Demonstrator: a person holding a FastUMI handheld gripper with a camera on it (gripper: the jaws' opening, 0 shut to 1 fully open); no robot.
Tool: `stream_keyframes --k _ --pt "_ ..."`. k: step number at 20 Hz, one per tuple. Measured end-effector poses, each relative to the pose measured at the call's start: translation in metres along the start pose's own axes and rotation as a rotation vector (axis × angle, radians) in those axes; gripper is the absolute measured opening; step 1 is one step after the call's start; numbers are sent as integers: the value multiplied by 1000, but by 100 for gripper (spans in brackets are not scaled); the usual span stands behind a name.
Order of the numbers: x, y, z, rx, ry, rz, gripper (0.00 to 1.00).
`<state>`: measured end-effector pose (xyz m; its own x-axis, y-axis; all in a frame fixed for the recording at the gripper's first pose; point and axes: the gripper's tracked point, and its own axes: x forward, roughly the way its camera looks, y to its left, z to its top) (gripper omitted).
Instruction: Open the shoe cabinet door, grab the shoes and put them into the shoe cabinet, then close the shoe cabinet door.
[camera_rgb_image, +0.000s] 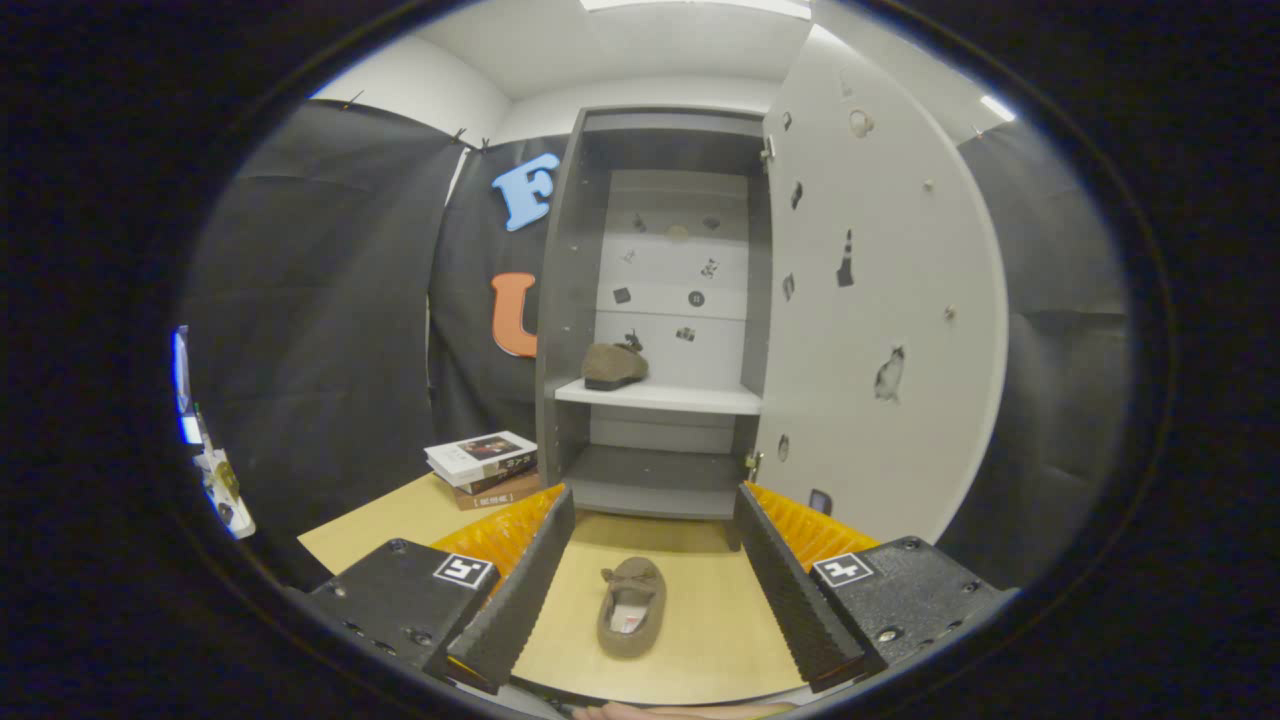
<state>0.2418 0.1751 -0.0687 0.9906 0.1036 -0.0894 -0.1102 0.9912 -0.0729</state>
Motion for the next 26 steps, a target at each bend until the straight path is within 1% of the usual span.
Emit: stream_keyframes --k 4,7,10,12,14,17,20,22,23,24,26 --pt "48 36 -51 -11 73 64 100" --pt "79 43 -96 -23 165 64 100" --pt "107 43 -136 -13 234 39 100" --pt "122 42 -170 -14 299 21 99" --pt "133 48 -199 -4 363 24 98" --pt "149 47 -234 13 453 8 90" --pt "171 43 -255 95 527 -23 55" --pt "183 40 -269 152 576 -22 32" --pt "184 46 -270 178 581 0 20" --pt "186 41 -265 183 572 0 9" --pt "183 38 -260 159 554 11 7"
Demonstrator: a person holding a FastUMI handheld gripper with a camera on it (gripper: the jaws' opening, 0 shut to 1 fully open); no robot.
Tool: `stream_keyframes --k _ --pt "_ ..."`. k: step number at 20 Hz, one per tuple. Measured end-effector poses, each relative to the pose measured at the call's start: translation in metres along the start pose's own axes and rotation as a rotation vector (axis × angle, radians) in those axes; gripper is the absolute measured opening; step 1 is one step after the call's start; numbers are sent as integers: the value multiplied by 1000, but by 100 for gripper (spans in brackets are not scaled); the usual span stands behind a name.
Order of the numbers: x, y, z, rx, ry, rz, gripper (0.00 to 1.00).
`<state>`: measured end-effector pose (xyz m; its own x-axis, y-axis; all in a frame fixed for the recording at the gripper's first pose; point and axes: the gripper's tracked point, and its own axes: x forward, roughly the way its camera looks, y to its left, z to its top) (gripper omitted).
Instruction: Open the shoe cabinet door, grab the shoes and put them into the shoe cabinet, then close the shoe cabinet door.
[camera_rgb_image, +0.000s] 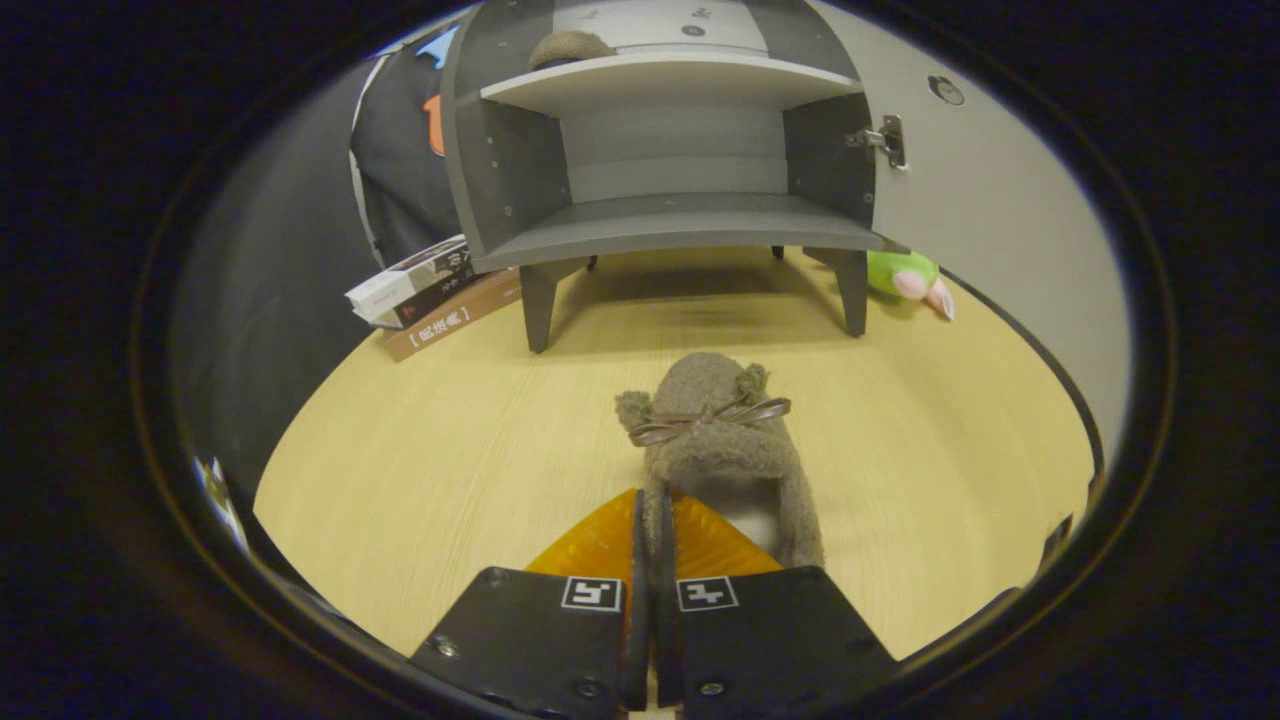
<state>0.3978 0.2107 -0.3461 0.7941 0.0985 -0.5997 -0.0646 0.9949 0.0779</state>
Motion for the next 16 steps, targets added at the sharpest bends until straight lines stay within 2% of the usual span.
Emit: stream_keyframes --k 7,16 --pt "-53 -5 32 65 -46 62 7" --pt "-180 10 130 -32 -219 90 7"
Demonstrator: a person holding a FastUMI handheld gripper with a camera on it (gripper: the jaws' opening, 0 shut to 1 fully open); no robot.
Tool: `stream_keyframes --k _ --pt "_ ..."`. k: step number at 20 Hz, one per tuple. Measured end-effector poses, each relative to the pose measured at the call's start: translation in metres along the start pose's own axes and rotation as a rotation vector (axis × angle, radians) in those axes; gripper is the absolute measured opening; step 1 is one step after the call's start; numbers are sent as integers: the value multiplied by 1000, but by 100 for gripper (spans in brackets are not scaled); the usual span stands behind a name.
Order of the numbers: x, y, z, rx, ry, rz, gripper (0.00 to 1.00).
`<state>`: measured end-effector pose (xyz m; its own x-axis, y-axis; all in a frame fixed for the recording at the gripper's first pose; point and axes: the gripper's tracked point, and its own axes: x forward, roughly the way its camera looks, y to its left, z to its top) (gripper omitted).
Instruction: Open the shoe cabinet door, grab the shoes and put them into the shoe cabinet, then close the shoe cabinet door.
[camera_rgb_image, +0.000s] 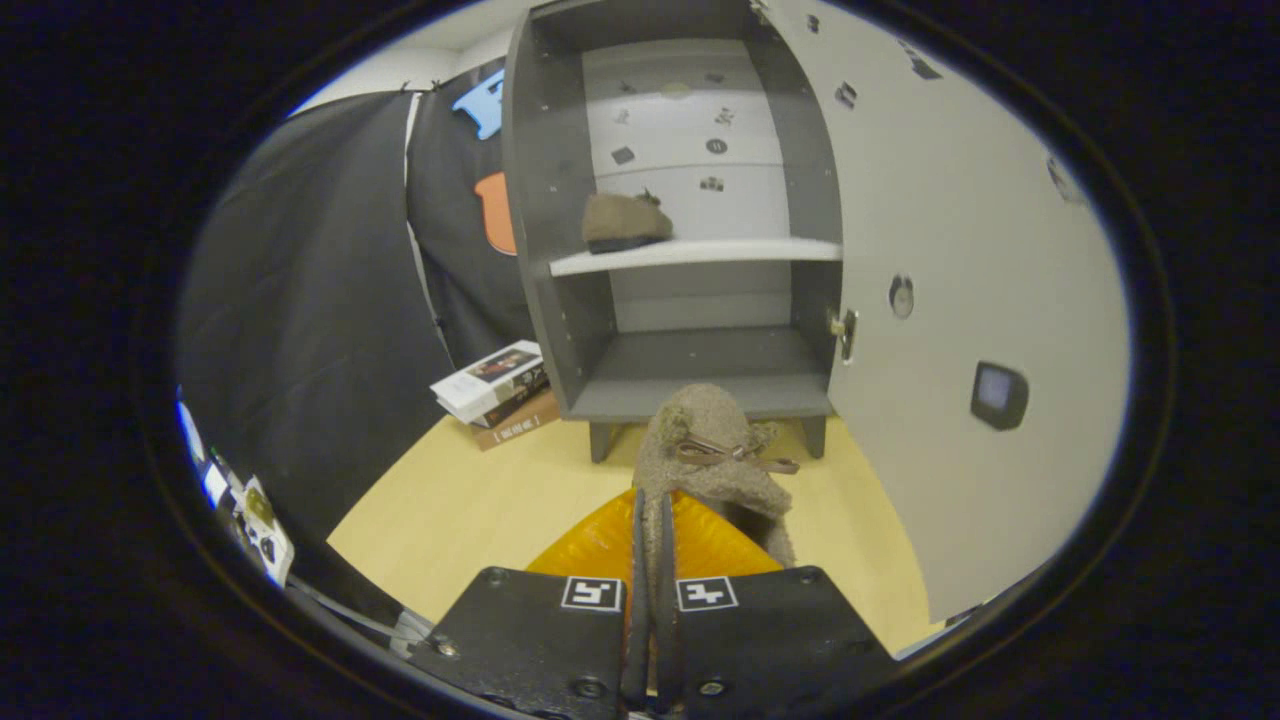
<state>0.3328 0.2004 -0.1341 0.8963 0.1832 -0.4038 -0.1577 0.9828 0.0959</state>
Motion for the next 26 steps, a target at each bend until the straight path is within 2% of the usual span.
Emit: stream_keyframes --k 7,13,18,26 --pt "-75 9 109 -80 -172 -29 7" --pt "-98 19 191 -145 -267 -74 7" --pt "-64 23 253 -150 -273 -110 7" --pt "51 -20 317 -205 -244 -227 7"
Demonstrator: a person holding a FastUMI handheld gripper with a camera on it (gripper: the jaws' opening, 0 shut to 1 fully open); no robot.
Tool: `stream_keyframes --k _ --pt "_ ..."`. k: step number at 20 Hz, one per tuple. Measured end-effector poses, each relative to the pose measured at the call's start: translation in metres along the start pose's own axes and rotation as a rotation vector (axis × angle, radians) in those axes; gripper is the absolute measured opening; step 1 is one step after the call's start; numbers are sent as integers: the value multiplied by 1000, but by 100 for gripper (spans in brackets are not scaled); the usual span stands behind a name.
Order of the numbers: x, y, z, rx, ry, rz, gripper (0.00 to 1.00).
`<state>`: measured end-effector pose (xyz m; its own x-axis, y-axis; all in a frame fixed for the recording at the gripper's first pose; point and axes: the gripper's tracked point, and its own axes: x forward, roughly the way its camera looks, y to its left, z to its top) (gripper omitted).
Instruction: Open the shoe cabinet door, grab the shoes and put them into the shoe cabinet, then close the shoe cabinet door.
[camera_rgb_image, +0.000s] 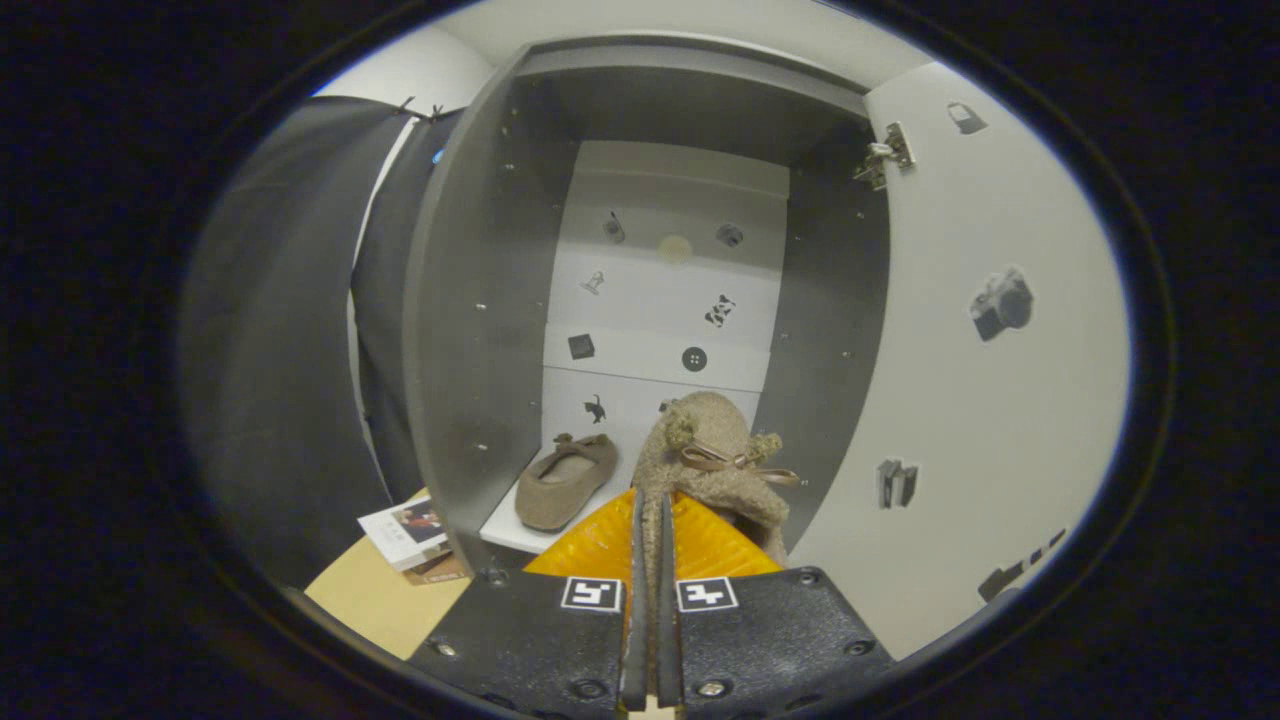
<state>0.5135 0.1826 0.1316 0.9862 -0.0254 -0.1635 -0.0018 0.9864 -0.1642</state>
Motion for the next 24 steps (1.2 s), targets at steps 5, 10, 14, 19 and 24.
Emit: stream_keyframes --k 5,10,14,19,24 --pt "90 -16 -12 -53 10 -72 8" --pt "161 -10 -38 -95 75 -62 8" --pt "201 -17 -53 -154 108 -94 8" --pt "226 5 -72 -43 126 46 8" --pt "221 14 -67 71 98 120 19"
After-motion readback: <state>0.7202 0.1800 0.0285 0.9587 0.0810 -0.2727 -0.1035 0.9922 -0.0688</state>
